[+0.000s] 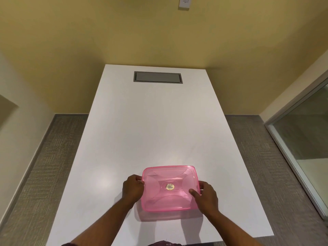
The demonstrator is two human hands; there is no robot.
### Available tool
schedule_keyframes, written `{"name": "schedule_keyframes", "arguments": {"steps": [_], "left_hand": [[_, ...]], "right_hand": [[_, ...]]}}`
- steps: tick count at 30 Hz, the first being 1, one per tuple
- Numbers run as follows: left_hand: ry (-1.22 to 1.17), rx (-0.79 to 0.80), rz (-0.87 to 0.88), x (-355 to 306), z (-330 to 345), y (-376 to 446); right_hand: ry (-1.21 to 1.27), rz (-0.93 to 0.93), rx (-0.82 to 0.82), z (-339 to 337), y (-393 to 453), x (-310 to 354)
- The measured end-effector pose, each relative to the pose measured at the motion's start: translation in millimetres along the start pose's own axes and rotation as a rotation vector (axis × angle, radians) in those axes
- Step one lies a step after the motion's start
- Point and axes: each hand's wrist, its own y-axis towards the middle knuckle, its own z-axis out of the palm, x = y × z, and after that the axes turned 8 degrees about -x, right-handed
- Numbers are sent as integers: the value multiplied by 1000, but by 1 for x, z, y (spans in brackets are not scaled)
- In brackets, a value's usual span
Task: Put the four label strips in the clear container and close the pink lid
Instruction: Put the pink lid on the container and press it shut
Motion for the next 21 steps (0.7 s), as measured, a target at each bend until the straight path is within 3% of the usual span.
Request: {"name": "schedule_keyframes", "arguments": {"steps": [7, 13, 21], "left_hand": [[-68, -34, -14, 12, 9, -6], [124, -80, 77, 42, 21, -19], [117, -110, 141, 45, 37, -19]], "right_hand": [[37, 53, 42, -3, 2, 0], [-30, 183, 53, -2, -8, -11], [146, 274, -15, 3, -15, -8]]}}
